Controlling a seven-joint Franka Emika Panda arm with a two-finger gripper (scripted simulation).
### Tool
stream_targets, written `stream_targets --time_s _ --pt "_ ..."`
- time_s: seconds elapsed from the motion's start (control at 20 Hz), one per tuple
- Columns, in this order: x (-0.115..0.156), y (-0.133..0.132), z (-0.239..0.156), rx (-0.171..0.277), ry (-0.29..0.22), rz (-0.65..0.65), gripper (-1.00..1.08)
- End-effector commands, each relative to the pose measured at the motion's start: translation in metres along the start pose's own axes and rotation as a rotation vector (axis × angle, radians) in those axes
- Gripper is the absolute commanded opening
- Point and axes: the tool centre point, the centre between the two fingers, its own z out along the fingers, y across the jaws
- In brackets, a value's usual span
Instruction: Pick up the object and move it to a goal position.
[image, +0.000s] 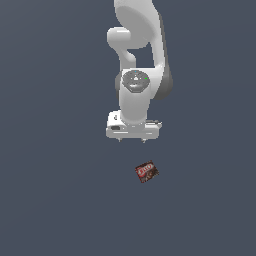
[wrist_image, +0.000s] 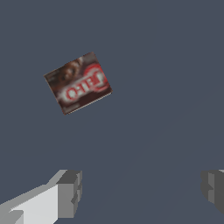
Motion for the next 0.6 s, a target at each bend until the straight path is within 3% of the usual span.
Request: stream_targets --time_s 0.0,0.55 --pt "0.004 -0.002 0.002 0.002 0.001 0.042 1.0" --pt "0.028 -0.017 0.018 0.01 0.007 0.308 1.0"
